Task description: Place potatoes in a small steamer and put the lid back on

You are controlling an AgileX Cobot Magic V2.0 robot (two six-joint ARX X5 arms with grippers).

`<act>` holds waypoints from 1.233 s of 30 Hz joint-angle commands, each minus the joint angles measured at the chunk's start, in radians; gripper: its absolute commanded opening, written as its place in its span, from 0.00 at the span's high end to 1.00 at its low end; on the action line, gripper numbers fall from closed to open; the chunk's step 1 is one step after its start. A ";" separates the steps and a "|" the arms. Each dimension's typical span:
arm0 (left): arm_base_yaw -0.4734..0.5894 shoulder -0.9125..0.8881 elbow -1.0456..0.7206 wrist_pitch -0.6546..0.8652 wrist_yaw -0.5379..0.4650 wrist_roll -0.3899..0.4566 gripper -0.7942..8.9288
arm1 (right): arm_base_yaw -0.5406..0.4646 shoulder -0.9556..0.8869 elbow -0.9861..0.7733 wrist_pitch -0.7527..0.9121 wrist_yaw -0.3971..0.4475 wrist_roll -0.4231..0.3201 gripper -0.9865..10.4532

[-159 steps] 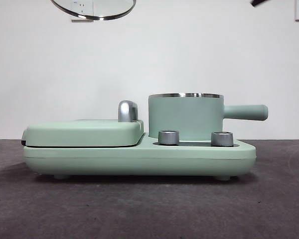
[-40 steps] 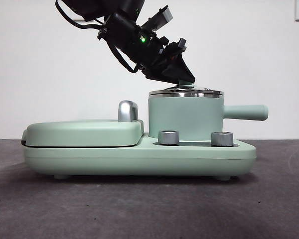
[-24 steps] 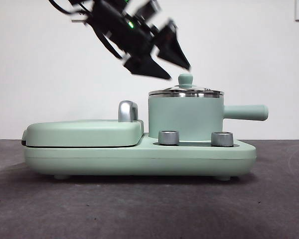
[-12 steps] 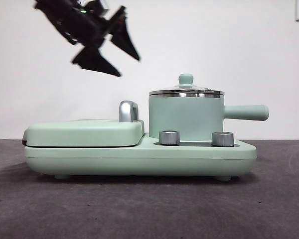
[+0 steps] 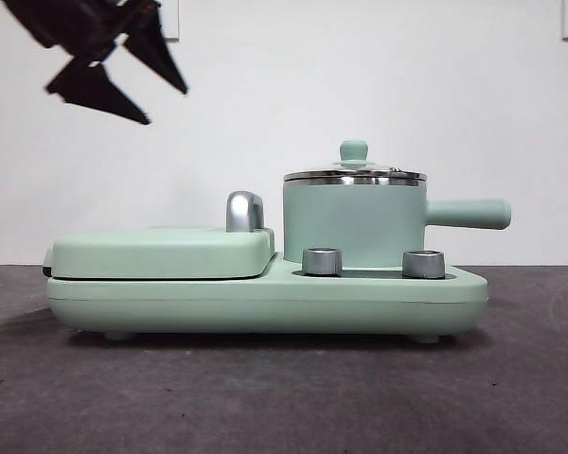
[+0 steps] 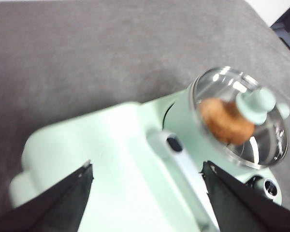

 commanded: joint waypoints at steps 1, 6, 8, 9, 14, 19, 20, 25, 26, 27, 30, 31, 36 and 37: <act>0.021 -0.068 -0.067 0.032 0.006 0.009 0.54 | 0.006 0.002 0.005 0.023 0.001 0.010 0.63; 0.076 -0.250 -0.307 0.123 0.006 -0.040 0.54 | 0.006 0.002 0.005 0.042 0.000 0.010 0.63; 0.094 -0.330 -0.407 0.158 0.005 -0.066 0.54 | 0.006 0.002 0.005 0.051 0.000 0.010 0.63; 0.101 -0.372 -0.457 0.175 0.005 -0.080 0.54 | 0.006 0.002 0.005 0.053 0.000 0.010 0.63; 0.114 -0.576 -0.655 0.180 -0.005 -0.091 0.55 | 0.006 0.003 0.005 0.061 0.000 0.010 0.63; 0.114 -0.790 -0.804 0.174 -0.006 -0.133 0.58 | 0.006 0.003 0.005 0.059 0.000 0.010 0.63; 0.114 -0.831 -0.829 0.171 -0.006 -0.146 0.58 | 0.006 0.003 0.005 0.059 0.000 0.010 0.63; 0.114 -1.001 -0.902 0.064 -0.009 -0.180 0.57 | 0.006 0.003 0.005 0.057 0.001 0.010 0.63; 0.114 -1.022 -0.902 0.015 -0.009 -0.179 0.57 | 0.006 0.003 0.005 0.050 0.000 0.010 0.63; 0.113 -1.043 -0.902 -0.021 -0.007 -0.180 0.57 | 0.006 0.003 0.005 0.049 -0.001 0.011 0.63; 0.112 -1.091 -0.901 -0.066 0.002 -0.167 0.58 | 0.006 -0.006 0.005 0.051 -0.008 0.010 0.63; 0.112 -1.106 -0.901 -0.066 0.005 -0.154 0.73 | 0.006 -0.010 0.005 0.054 -0.007 0.012 0.69; 0.112 -1.139 -0.901 -0.058 0.013 -0.137 0.91 | 0.006 -0.011 0.005 0.053 -0.048 0.015 0.90; 0.112 -1.144 -0.901 -0.069 0.013 -0.142 0.91 | 0.007 -0.012 0.005 0.051 -0.065 0.014 0.90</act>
